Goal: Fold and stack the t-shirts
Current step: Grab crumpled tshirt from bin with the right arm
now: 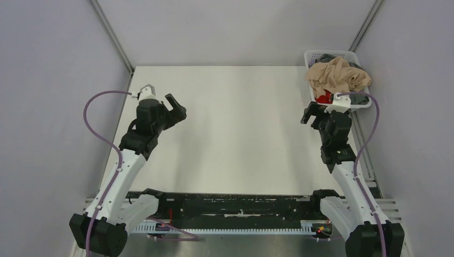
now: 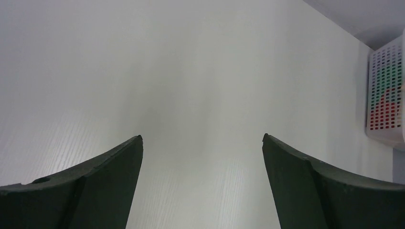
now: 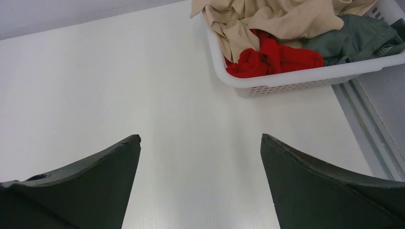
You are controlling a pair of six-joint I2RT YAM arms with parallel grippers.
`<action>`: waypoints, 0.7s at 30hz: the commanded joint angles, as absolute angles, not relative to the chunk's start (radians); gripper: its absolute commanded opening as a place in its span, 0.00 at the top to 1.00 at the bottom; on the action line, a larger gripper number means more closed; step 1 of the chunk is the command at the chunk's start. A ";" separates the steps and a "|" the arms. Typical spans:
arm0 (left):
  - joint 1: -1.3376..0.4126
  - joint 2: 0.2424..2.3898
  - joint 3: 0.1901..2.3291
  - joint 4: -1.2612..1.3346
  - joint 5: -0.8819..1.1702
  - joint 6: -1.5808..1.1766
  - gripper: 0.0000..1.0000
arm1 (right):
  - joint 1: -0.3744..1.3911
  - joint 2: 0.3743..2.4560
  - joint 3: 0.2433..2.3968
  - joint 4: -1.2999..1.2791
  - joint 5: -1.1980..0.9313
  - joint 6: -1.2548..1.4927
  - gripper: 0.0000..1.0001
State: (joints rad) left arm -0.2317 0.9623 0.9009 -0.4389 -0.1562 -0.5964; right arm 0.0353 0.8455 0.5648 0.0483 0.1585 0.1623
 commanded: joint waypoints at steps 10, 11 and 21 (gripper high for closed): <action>-0.235 0.877 0.842 -0.330 -0.201 -0.508 0.00 | -0.063 1.205 0.861 0.141 0.192 0.113 0.02; -0.235 0.888 0.846 -0.338 -0.209 -0.508 0.00 | -0.083 1.259 0.927 0.098 0.190 0.112 0.02; -0.235 0.932 0.840 -0.334 -0.205 -0.515 0.00 | -0.255 1.835 1.529 -0.120 0.044 0.209 0.02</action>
